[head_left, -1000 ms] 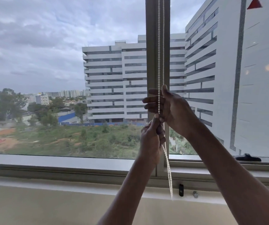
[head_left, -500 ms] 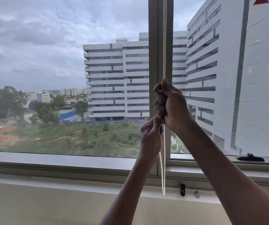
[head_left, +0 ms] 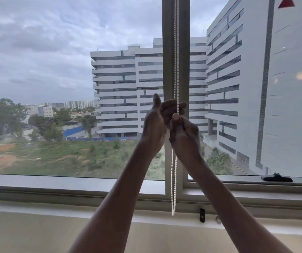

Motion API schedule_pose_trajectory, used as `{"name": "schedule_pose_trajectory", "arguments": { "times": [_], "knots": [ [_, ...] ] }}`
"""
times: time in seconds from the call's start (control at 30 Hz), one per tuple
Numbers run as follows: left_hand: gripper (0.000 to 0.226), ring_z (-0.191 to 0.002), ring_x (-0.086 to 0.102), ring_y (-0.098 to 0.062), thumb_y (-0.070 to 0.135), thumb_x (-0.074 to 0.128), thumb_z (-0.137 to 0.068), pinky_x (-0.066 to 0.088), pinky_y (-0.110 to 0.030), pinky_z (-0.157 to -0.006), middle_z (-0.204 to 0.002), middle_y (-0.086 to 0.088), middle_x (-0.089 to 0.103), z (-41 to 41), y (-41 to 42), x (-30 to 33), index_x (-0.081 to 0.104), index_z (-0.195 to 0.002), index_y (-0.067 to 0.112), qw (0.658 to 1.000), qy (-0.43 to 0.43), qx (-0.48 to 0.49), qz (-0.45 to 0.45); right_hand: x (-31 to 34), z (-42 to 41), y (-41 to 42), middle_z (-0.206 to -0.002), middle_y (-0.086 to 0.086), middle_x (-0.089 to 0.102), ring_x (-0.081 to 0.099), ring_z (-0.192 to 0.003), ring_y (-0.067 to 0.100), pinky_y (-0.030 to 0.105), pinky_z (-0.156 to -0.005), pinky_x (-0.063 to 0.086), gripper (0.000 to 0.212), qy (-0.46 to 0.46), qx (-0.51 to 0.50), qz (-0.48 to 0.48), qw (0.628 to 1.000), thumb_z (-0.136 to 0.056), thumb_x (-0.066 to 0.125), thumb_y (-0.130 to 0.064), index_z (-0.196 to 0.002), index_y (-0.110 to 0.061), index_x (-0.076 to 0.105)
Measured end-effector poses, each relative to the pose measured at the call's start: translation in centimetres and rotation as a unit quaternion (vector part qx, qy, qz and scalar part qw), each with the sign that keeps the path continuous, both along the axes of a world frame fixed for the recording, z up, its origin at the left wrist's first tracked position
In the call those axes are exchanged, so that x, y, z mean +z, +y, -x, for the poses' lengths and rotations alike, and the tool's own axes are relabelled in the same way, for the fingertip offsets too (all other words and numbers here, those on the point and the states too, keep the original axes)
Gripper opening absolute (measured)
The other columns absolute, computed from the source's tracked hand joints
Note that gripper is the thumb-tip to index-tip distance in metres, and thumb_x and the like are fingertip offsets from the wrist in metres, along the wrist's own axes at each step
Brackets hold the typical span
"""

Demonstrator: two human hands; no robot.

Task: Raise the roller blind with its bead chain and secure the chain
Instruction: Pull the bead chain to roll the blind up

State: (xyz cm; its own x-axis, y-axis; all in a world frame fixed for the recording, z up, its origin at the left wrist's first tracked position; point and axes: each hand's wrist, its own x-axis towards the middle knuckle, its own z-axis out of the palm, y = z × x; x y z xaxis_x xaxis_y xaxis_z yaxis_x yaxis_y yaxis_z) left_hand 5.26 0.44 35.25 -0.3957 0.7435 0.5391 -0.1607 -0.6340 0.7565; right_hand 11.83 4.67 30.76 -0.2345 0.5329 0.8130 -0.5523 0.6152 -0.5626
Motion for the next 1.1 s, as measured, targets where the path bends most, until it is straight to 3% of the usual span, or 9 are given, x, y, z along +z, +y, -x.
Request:
{"name": "schedule_pose_trajectory", "arguments": {
  "times": [0.07,0.13,0.23,0.3,0.4,0.63,0.8,0.97,1.1],
  "knots": [
    [0.062,-0.084,0.072,-0.019,0.054,0.025,-0.101,0.054,-0.029,-0.081,-0.094,-0.009,0.076,-0.6,-0.7,2.2,0.062,-0.107,0.004,0.999,0.022,-0.040,0.000,-1.5,0.1,-0.1,-0.048,0.002,0.035,0.028,-0.040,0.012,0.025,-0.039,0.021,0.040,-0.010,0.007,0.004,1.000,-0.103,0.041,-0.020,-0.064,-0.010,0.045],
    [0.061,-0.073,0.070,-0.016,0.056,0.028,-0.100,0.053,-0.026,-0.070,-0.087,-0.004,0.076,-1.5,-1.1,3.6,0.064,-0.104,0.007,0.997,0.033,-0.070,0.008,-2.4,0.2,-0.1,-0.047,0.003,0.033,0.027,-0.039,0.011,0.023,-0.039,0.021,0.039,-0.019,0.019,0.014,1.000,-0.102,0.039,-0.018,-0.064,-0.014,0.045],
    [0.050,-0.044,0.040,-0.004,0.054,0.034,-0.100,0.029,-0.018,-0.042,-0.059,0.011,0.055,-2.5,-0.9,4.3,0.065,-0.095,0.015,0.997,0.003,-0.070,0.026,-2.6,0.1,-0.1,-0.045,0.000,0.034,0.027,-0.039,0.011,0.023,-0.039,0.022,0.038,-0.024,0.029,0.025,0.999,-0.101,0.037,-0.009,-0.064,-0.015,0.045],
    [0.041,-0.036,0.025,-0.001,0.048,0.038,-0.101,0.015,-0.017,-0.035,-0.049,0.012,0.038,-2.6,-0.6,3.9,0.063,-0.089,0.018,0.996,-0.040,-0.075,0.022,-2.6,0.0,0.2,-0.044,0.000,0.036,0.028,-0.038,0.011,0.022,-0.038,0.023,0.039,-0.026,0.027,0.028,0.999,-0.099,0.036,-0.003,-0.062,-0.015,0.045],
    [0.033,-0.032,0.019,0.000,0.038,0.039,-0.103,0.010,-0.015,-0.033,-0.042,0.013,0.030,-2.4,-0.3,3.5,0.059,-0.085,0.019,0.993,-0.081,-0.083,-0.004,-2.6,0.0,0.4,-0.045,0.003,0.035,0.027,-0.037,0.012,0.022,-0.037,0.022,0.041,-0.023,0.031,0.025,0.999,-0.098,0.035,0.000,-0.061,-0.016,0.045],
    [0.032,-0.031,0.017,0.000,0.032,0.043,-0.103,0.014,-0.014,-0.028,-0.041,0.014,0.025,-2.7,-0.2,2.9,0.057,-0.077,0.019,0.994,-0.090,-0.043,-0.051,-2.6,0.0,1.1,-0.040,-0.010,0.036,0.026,-0.036,0.007,0.020,-0.037,0.022,0.036,-0.039,0.029,0.009,0.999,-0.089,0.039,-0.010,-0.055,-0.022,0.043],
    [0.033,-0.031,0.017,0.001,0.029,0.045,-0.103,0.016,-0.014,-0.027,-0.042,0.013,0.027,-2.7,-0.3,2.3,0.054,-0.072,0.020,0.993,-0.073,-0.016,-0.088,-2.6,-0.9,1.9,-0.049,-0.007,0.044,0.032,-0.039,0.008,0.019,-0.039,0.027,0.028,-0.068,0.131,0.035,0.988,-0.094,0.045,-0.029,-0.070,-0.015,0.047],
    [0.035,-0.031,0.022,0.000,0.030,0.045,-0.103,0.022,-0.013,-0.032,-0.040,0.013,0.028,-2.9,0.4,0.3,0.055,-0.072,0.018,0.994,-0.046,0.011,-0.103,0.9,-1.9,2.4,-0.085,0.009,0.059,0.051,-0.079,0.024,0.037,-0.071,0.039,0.031,-0.044,0.159,0.078,0.983,-0.101,0.040,-0.033,-0.106,-0.009,0.058],
    [0.039,-0.034,0.028,0.000,0.032,0.049,-0.101,0.026,-0.014,-0.034,-0.043,0.012,0.035,-3.5,1.1,-2.9,0.056,-0.065,0.020,0.994,-0.030,0.066,-0.076,5.3,-2.6,1.7,-0.082,0.007,0.066,0.050,-0.082,0.029,0.040,-0.075,0.039,0.030,-0.049,0.162,0.089,0.982,-0.104,0.038,-0.029,-0.106,-0.011,0.061]
  ]
}}
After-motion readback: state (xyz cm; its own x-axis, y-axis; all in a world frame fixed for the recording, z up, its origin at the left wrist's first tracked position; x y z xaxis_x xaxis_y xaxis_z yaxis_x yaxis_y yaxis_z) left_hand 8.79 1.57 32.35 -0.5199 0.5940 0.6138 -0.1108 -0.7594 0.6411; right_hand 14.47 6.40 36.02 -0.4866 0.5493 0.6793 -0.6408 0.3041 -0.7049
